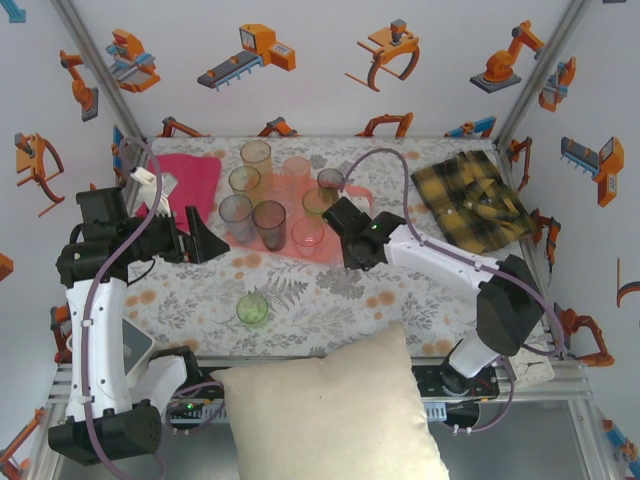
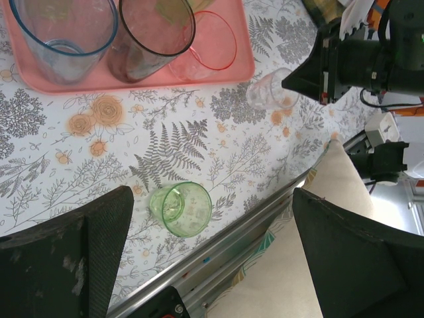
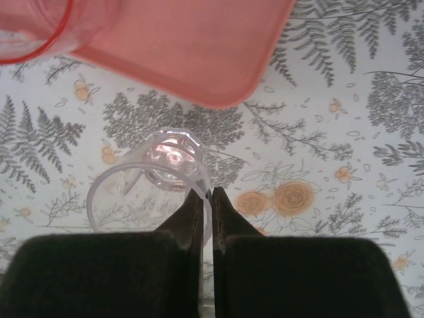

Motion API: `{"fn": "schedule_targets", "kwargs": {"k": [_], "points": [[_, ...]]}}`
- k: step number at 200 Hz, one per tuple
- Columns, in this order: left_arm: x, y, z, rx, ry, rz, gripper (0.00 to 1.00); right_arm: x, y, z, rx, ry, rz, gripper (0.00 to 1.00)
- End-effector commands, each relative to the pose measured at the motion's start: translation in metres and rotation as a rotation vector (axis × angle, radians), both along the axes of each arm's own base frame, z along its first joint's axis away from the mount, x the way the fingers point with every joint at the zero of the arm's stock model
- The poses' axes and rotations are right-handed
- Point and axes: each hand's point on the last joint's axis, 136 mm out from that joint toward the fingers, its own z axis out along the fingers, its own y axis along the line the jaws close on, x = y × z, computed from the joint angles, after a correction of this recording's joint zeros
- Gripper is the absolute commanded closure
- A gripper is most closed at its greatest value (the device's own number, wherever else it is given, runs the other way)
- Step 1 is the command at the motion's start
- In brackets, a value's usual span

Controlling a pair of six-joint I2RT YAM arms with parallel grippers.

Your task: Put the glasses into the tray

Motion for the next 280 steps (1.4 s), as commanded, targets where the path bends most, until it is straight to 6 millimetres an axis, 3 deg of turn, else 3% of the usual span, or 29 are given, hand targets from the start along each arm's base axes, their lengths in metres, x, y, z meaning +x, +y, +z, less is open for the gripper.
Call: {"fn": "schedule_targets", "kwargs": {"k": [1, 41, 96, 178, 280], "points": [[-0.004, -0.001, -0.001, 0.008, -0.011, -0.014, 0.03, 0.019, -0.012, 0.025, 0.019, -0.047, -0.011, 0.96], [-0.004, -0.001, 0.000, 0.008, -0.013, -0.013, 0.03, 0.050, -0.021, 0.027, 0.054, -0.053, -0.052, 0.96], [-0.005, -0.001, 0.000, 0.011, -0.013, -0.007, 0.03, 0.071, -0.012, 0.005, 0.085, -0.009, -0.058, 0.96], [-0.003, -0.001, -0.002, 0.009, -0.005, -0.009, 0.03, 0.070, -0.013, -0.025, 0.064, 0.042, -0.065, 0.95], [-0.004, -0.001, -0.001, 0.010, -0.010, -0.007, 0.03, 0.064, -0.017, -0.038, 0.070, 0.063, -0.077, 0.90]]}}
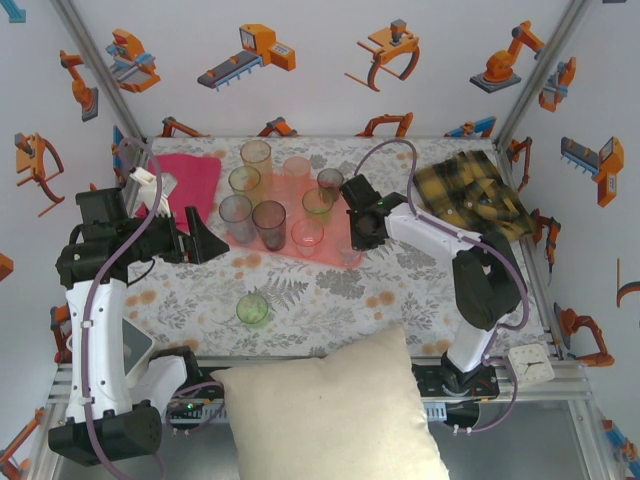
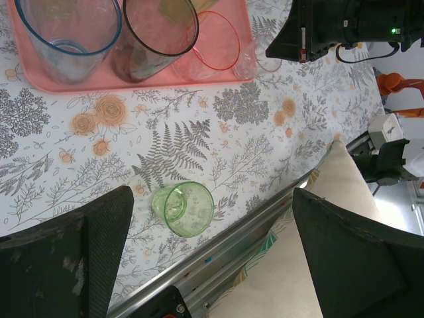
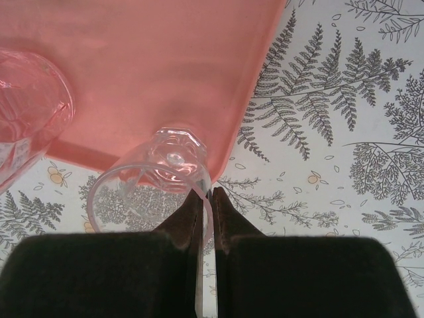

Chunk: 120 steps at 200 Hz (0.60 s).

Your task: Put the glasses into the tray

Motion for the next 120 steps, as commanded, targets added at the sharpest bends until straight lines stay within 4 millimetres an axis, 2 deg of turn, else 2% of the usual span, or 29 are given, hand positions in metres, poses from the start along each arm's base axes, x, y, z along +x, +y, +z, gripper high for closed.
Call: {"fn": "schedule_targets", "kwargs": {"k": [1, 80, 120], "points": [[-0.004, -0.002, -0.001, 0.002, -0.007, -0.015, 0.03, 0.002, 0.000, -0.003, 0.011, -0.003, -0.011, 0.90], [-0.004, -0.002, 0.001, 0.002, -0.013, -0.012, 0.03, 0.000, -0.001, -0.002, 0.022, 0.001, -0.015, 0.73], [-0.004, -0.001, 0.003, 0.010, -0.022, -0.003, 0.03, 0.001, -0.004, 0.012, 0.017, -0.023, -0.010, 0.64]]}}
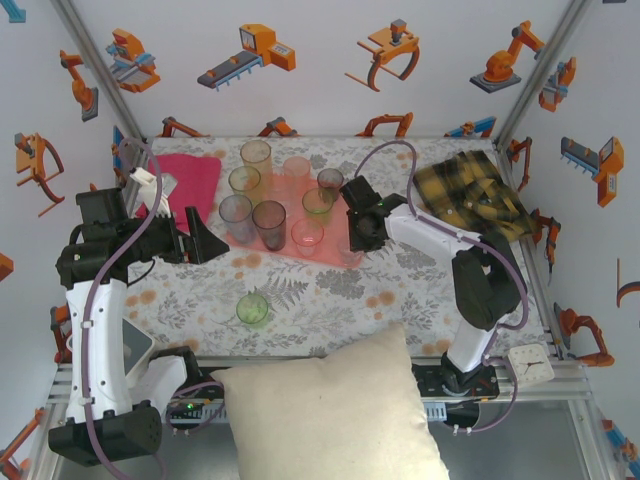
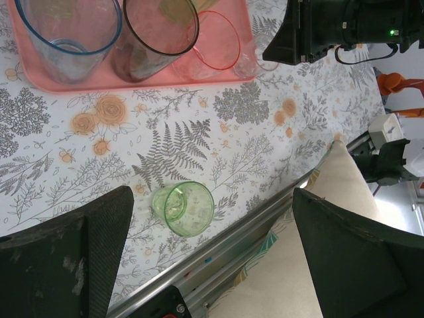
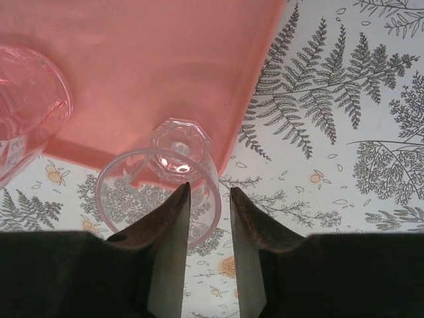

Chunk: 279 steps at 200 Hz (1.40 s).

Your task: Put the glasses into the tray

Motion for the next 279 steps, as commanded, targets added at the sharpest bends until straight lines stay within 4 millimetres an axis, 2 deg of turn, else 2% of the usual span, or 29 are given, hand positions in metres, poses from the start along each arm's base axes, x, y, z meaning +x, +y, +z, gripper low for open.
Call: {"fn": "schedule_targets", "kwargs": {"k": [1, 31, 79, 107, 136, 179, 199, 232, 279], "points": [[-0.004, -0.001, 0.003, 0.009, -0.022, -0.005, 0.03, 0.003, -0.003, 0.016, 0.014, -0.034, -0.009, 0.64], [-0.004, 0.001, 0.003, 0.017, -0.024, 0.003, 0.03, 0.005, -0.011, 0.042, -0.004, -0.087, -0.014, 0.62], [-0.001, 0.004, -0.004, 0.038, -0.008, 0.013, 0.03, 0.000, -0.022, 0.104, 0.052, -0.210, -0.041, 0.60], [0.001, 0.005, -0.003, 0.045, -0.009, 0.016, 0.03, -0.013, -0.008, 0.126, 0.129, -0.230, -0.022, 0.61], [0.001, 0.005, -0.002, 0.045, -0.010, 0.019, 0.03, -0.033, 0.020, 0.141, 0.141, -0.263, 0.038, 0.61], [0.002, 0.011, -0.005, 0.075, -0.012, 0.053, 0.03, -0.069, 0.088, 0.142, 0.185, -0.269, 0.169, 0.61], [0.002, 0.013, -0.006, 0.078, -0.013, 0.060, 0.03, -0.084, 0.123, 0.134, 0.230, -0.236, 0.228, 0.61], [0.002, 0.014, -0.006, 0.083, -0.015, 0.070, 0.03, -0.109, 0.175, 0.109, 0.207, -0.198, 0.322, 0.61], [0.003, 0.016, -0.006, 0.087, -0.018, 0.078, 0.03, -0.132, 0.218, 0.077, 0.181, -0.153, 0.401, 0.60]]}}
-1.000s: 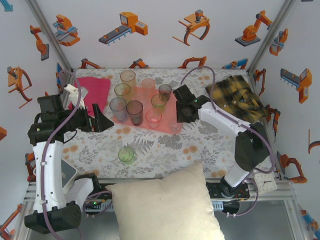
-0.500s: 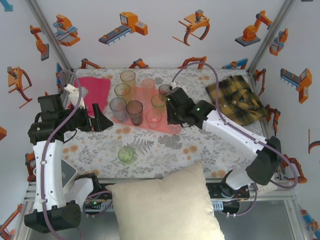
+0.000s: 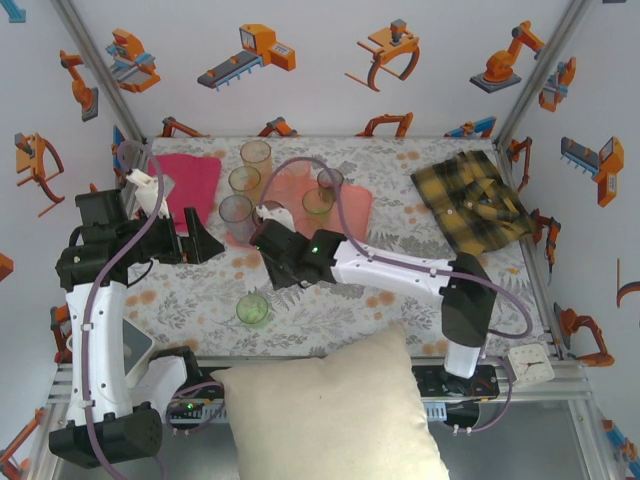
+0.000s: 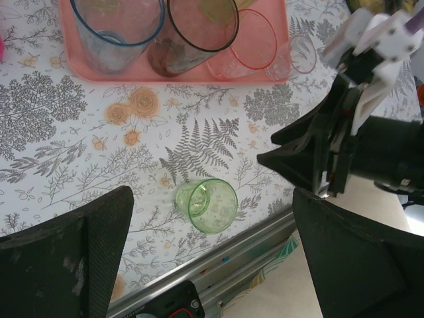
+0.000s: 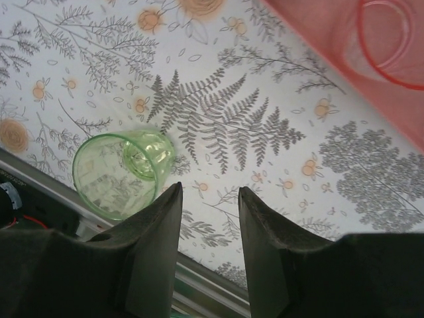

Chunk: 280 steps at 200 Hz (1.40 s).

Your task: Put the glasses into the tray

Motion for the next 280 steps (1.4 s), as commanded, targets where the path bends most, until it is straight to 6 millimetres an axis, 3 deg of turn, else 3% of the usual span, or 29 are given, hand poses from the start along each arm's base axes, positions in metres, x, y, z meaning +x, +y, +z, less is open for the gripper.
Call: {"fn": "schedule_targets", "kwargs": {"k": [1, 83, 174, 280], "points": [[-0.002, 0.000, 0.002, 0.005, -0.020, -0.003, 0.03, -0.003, 0.018, 0.004, 0.039, 0.001, -0.001, 0.60], [-0.002, 0.002, 0.004, 0.004, -0.026, 0.009, 0.03, -0.019, 0.043, -0.030, 0.032, 0.072, 0.027, 0.60], [-0.003, 0.004, 0.003, 0.004, -0.030, 0.016, 0.03, -0.027, 0.046, -0.051, 0.002, 0.099, 0.037, 0.62], [-0.004, 0.004, 0.004, 0.004, -0.039, 0.018, 0.03, -0.024, 0.036, -0.063, -0.070, 0.071, 0.017, 0.88]]}}
